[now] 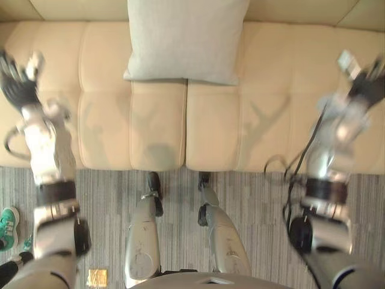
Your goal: Pick up cushions and gather them together orderly.
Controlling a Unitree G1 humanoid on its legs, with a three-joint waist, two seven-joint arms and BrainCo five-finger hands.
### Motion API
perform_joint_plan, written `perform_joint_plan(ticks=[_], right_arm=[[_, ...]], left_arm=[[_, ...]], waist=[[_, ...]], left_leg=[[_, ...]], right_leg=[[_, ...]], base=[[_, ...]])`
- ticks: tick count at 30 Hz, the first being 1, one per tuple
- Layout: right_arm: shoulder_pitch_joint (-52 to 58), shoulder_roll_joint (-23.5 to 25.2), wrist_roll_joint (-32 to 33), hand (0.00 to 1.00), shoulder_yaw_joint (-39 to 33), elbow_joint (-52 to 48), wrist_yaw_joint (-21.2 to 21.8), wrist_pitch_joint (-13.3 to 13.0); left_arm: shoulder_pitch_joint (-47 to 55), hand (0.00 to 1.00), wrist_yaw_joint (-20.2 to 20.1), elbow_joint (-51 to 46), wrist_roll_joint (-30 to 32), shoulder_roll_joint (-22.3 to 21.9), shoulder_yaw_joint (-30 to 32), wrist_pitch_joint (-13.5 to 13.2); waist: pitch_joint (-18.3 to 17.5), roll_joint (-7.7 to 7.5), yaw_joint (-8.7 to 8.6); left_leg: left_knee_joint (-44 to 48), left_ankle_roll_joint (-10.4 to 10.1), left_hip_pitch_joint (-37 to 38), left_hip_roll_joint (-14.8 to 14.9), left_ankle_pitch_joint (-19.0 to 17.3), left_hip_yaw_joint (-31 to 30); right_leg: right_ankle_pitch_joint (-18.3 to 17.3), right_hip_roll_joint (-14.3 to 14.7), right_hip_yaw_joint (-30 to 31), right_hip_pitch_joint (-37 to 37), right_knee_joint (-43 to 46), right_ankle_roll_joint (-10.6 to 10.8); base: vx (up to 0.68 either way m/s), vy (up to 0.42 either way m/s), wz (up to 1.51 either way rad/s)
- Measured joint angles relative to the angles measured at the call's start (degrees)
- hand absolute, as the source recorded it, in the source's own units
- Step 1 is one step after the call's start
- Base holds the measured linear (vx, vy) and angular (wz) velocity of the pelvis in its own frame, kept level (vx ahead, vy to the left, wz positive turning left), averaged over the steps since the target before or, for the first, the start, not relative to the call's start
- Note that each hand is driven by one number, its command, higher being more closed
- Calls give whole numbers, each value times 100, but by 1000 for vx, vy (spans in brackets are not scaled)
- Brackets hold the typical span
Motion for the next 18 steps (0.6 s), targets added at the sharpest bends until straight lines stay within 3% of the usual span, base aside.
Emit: perform_joint_plan(ticks=[3, 5, 11, 14, 18], right_arm=[[1105, 454, -533, 0, -42, 366, 523, 117], [1915, 786, -956, 0, -47, 692, 873, 192], [2952, 1219, -1660, 0, 424, 2024, 1409, 289], [3020, 1327, -2163, 0, 543, 2993, 1614, 356], [3018, 1323, -2553, 0, 533, 3865, 1713, 449]], left_arm=[[1156, 0, -377, 306, 354, -629, -20, 75], [1938, 0, -653, 926, 695, -1110, -38, 226], [2998, 0, -1015, 2797, 1425, -1743, -63, 461], [3122, 0, -1063, 3533, 1665, -2010, -113, 536], [3089, 0, -1041, 3842, 1905, -1934, -76, 538]], waist=[[-95, 6, -54], [-522, 8, -80], [-1344, -43, -125], [-1564, -77, -154], [-1737, -82, -138]], left_leg=[[-151, -22, 454, -40, 0, -8], [-266, -83, 750, -66, -63, 10], [-594, -86, 1702, -74, -239, 295], [-712, -80, 2011, -131, -277, 325], [-928, -77, 2288, -262, -274, 296]], right_leg=[[-160, -3, 43, 370, -1, 47], [-252, -9, 93, 586, -1, 77], [-527, -29, 271, 1264, -39, 137], [-560, -71, 289, 1499, -40, 152], [-595, -138, 358, 1638, -40, 195]], base=[[12, -11, 0], [40, -11, -7], [47, 12, -20], [23, 12, -9], [15, 19, -9]])
